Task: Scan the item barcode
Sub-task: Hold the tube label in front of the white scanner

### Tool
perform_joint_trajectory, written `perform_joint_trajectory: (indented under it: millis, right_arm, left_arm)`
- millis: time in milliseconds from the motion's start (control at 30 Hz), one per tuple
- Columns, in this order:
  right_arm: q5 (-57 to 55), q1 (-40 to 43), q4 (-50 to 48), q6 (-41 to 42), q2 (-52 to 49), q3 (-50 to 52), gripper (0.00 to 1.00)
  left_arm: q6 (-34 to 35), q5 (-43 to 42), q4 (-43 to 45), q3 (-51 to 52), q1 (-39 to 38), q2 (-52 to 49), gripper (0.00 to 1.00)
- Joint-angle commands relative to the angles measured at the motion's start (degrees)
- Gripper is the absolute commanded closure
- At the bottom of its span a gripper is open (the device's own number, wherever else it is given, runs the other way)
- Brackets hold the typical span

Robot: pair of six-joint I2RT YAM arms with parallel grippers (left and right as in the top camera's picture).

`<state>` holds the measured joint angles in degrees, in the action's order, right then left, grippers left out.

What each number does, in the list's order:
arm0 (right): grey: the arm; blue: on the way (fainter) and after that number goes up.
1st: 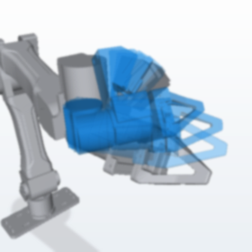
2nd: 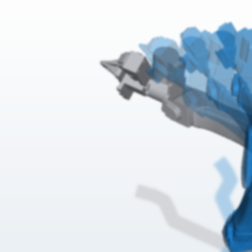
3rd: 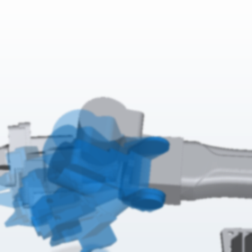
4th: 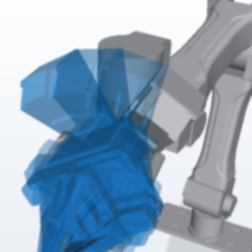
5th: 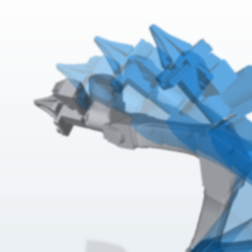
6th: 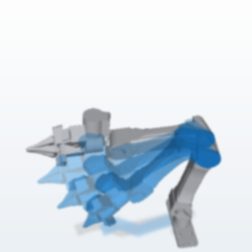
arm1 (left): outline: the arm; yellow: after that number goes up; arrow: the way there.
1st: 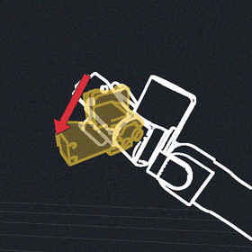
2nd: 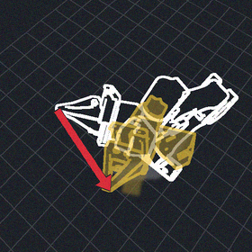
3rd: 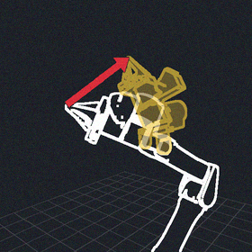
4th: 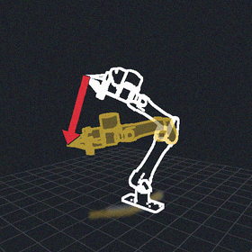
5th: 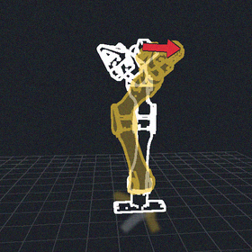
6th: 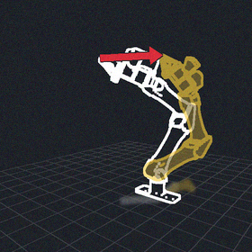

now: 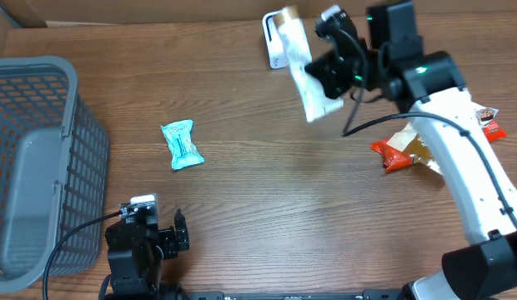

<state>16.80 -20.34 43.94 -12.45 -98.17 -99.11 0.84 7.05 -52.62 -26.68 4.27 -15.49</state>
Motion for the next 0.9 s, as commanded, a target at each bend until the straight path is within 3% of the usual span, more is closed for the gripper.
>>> perform_joint_trajectory:
  millis: [0,100,233,500,633,867]
  right_arm:
    - [-25.9,-4.0,-6.6,0.9,-1.2,-1.8,0.96]
    - [-32.8,-5.6,-12.5,-8.3,-4.5,-1.7,0.96]
    - [-33.6,-5.6,-20.5,-19.8,-10.0,-1.7,0.96]
    - [-42.7,-5.0,-42.9,-45.2,-22.5,-1.7,0.96]
    - [-42.5,-5.0,-48.6,-50.8,-26.8,-1.7,0.96]
    - [-43.8,-5.0,-52.9,-52.6,-30.9,-1.7,0.96]
  left_arm:
    - [-1.1,-0.5,0.1,0.1,0.3,0.2,0.00]
    - [-1.1,-0.5,0.1,0.1,0.3,0.2,0.00]
    - [-1.1,-0.5,0.1,0.1,0.3,0.2,0.00]
    - [-1.1,-0.5,0.1,0.1,0.3,0.2,0.00]
    - [-1.1,-0.5,0.1,0.1,0.3,0.2,0.00]
    - [-1.1,-0.5,0.1,0.1,0.3,0.2,0.01]
